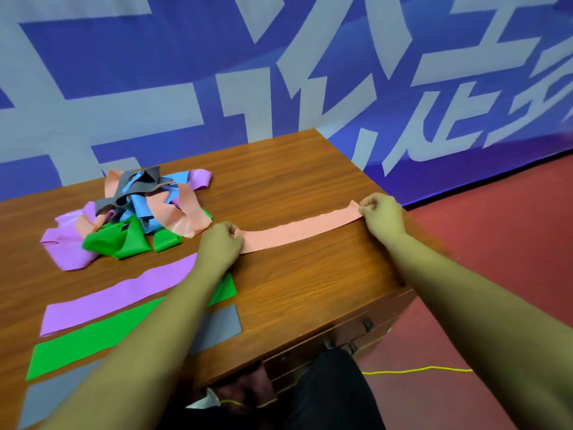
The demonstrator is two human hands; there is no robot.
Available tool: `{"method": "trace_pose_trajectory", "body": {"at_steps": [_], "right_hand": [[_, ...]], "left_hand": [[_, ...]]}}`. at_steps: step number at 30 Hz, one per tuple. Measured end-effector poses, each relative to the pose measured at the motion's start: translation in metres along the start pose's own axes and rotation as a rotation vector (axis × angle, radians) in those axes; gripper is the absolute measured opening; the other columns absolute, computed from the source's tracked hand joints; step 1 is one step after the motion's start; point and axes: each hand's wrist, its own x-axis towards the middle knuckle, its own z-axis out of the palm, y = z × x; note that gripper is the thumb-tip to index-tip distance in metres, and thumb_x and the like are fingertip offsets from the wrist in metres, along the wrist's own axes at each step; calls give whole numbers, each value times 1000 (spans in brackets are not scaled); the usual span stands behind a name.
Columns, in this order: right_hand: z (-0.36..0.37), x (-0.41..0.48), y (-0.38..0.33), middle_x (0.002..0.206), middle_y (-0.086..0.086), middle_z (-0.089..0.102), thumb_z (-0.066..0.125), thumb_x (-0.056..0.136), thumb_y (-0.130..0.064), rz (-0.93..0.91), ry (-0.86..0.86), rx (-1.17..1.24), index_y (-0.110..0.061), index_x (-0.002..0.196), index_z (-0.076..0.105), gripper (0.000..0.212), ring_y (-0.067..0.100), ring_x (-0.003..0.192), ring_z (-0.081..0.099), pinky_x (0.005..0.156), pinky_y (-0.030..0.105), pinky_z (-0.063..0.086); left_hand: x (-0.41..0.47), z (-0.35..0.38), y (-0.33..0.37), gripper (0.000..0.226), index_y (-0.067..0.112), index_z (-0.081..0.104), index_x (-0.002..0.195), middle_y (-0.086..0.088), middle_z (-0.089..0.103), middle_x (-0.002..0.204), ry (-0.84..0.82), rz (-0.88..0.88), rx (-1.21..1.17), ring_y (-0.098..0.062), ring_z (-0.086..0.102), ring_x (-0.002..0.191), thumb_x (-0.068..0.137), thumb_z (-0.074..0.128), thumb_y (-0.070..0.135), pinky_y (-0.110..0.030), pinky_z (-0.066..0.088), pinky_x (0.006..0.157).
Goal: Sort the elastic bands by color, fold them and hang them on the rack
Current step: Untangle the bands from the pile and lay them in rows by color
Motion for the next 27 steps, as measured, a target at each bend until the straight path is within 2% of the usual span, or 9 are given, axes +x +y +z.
{"method": "trace_pose_trajectory", "body": {"at_steps": [3, 6, 9, 11, 13, 15, 21, 24, 27], "right_hand": [[8, -2, 6, 87, 4, 68, 57, 87, -5, -93, 40, -48, -9, 87, 69, 13, 19, 83, 58, 74, 28, 45], [13, -3, 9, 89, 4, 68, 54, 89, -7, -121, 98, -88, -10, 88, 66, 13, 21, 86, 58, 76, 32, 47], [16, -7, 12, 91, 8, 68, 50, 91, -8, -145, 143, -180, -10, 89, 65, 15, 30, 94, 55, 78, 37, 45], [17, -11, 12, 101, 12, 65, 51, 93, -10, -144, 158, -296, -9, 100, 66, 17, 33, 102, 53, 86, 40, 44], [17, -16, 7, 114, 16, 59, 52, 92, -10, -142, 167, -378, -7, 114, 63, 25, 34, 111, 50, 96, 42, 41], [19, -21, -7, 121, 16, 55, 52, 91, -12, -198, 156, -387, -5, 121, 60, 32, 34, 115, 48, 100, 42, 39], [51, -44, -84, 124, 14, 54, 51, 91, -23, -352, -164, -266, -6, 122, 60, 37, 31, 115, 53, 100, 42, 45], [83, -56, -120, 124, 13, 55, 54, 91, -29, -401, -328, -249, -9, 123, 60, 38, 32, 114, 54, 97, 38, 45], [117, -67, -153, 125, 14, 56, 58, 91, -30, -436, -413, -225, -8, 123, 60, 38, 30, 116, 54, 97, 35, 43]], "left_hand": [[2, 8, -5, 17, 19, 70, 92, -6, 70, 89, 15, -1, 90, -33, 63, 95, 79, 60, 18, -37, 47, 82], [-1, 10, -4, 27, 23, 67, 109, 0, 70, 95, 43, -1, 158, -29, 60, 105, 83, 59, 24, -37, 37, 92], [-5, 10, -5, 21, 24, 62, 103, 7, 63, 80, 3, 48, 125, -25, 61, 99, 82, 63, 24, -36, 37, 90], [-8, 11, -6, 20, 24, 62, 101, 3, 62, 89, 5, 117, 216, -26, 58, 101, 82, 64, 28, -38, 35, 87], [-9, 11, -10, 29, 19, 61, 108, -7, 57, 106, 87, 185, 347, -30, 50, 107, 83, 64, 32, -41, 35, 89], [-6, 5, -12, 32, 15, 59, 112, -12, 54, 111, 160, 198, 344, -33, 47, 109, 85, 63, 32, -43, 36, 93], [19, -46, -41, 27, 9, 65, 105, -19, 57, 110, 227, 103, 302, -40, 52, 107, 81, 61, 19, -46, 43, 92], [32, -73, -61, 32, 9, 66, 109, -20, 57, 112, 231, 32, 344, -41, 52, 108, 79, 64, 19, -45, 44, 92], [41, -87, -78, 35, 9, 65, 114, -17, 57, 114, 229, 47, 345, -37, 53, 108, 80, 63, 17, -45, 44, 91]]}}
